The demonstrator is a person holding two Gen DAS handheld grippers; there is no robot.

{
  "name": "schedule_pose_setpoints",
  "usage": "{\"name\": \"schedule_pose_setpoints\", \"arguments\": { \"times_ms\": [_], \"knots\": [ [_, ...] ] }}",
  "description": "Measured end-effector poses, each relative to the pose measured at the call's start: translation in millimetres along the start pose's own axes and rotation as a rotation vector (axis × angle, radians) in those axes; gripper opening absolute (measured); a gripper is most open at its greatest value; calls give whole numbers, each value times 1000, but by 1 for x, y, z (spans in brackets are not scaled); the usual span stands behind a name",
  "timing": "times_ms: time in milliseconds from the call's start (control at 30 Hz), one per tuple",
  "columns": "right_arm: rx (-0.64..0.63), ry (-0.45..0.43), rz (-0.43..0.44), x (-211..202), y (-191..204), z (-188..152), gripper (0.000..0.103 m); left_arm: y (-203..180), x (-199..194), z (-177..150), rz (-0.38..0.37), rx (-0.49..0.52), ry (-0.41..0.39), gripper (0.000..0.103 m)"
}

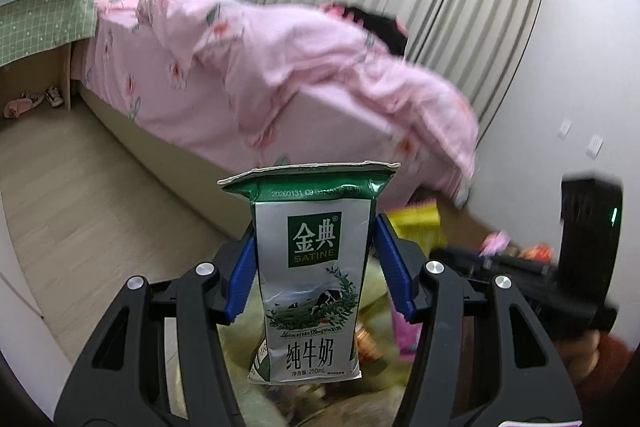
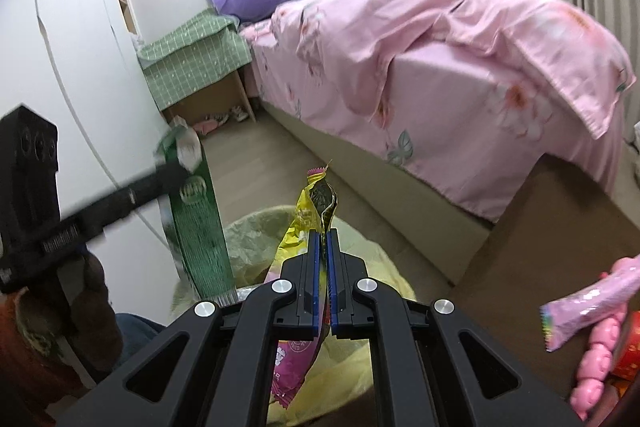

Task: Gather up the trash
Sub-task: 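Carry the milk carton and yellow-pink snack bag with both tools to the trash bag, then open both tools to drop the items into the trash bag, then return both tools to the table toward the pink wrapper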

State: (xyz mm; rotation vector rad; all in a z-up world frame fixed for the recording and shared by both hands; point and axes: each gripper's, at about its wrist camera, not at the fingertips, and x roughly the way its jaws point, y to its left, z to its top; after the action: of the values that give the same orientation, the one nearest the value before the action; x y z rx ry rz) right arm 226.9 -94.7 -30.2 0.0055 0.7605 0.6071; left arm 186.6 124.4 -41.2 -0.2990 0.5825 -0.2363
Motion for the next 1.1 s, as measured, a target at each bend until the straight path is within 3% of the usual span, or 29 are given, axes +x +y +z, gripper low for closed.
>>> {"name": "schedule_pose_setpoints", "arguments": {
  "times_ms": [167, 233, 433, 633, 667, 700, 767, 800, 1100],
  "knots": [
    [1, 57, 38, 25, 2, -4, 6, 15, 20, -28, -1, -16, 148, 53],
    [-4, 113, 86, 37, 4, -8, 6, 14, 24, -36, -4, -6, 187, 52],
    [-12, 200, 90, 52, 8, -23, 6, 16, 28, -53, -10, -4, 260, 52],
    [12, 223, 62, 49, 5, -28, 8, 26, 22, -47, -67, -97, 260, 54],
    [13, 229, 49, 48, 5, -29, 14, 28, 20, -45, -81, -117, 256, 60],
    [7, 236, 30, 47, 6, -30, 27, 30, 16, -41, -89, -136, 244, 66],
    [1, 226, 39, 43, 8, -32, 42, 33, 4, -32, -83, -159, 193, 69],
    [-2, 215, 55, 39, 10, -32, 44, 33, 1, -29, -77, -165, 177, 71],
    [-23, 111, 15, -20, 10, -30, 44, 17, -32, -9, -25, -158, 83, 72]
  ]
}}
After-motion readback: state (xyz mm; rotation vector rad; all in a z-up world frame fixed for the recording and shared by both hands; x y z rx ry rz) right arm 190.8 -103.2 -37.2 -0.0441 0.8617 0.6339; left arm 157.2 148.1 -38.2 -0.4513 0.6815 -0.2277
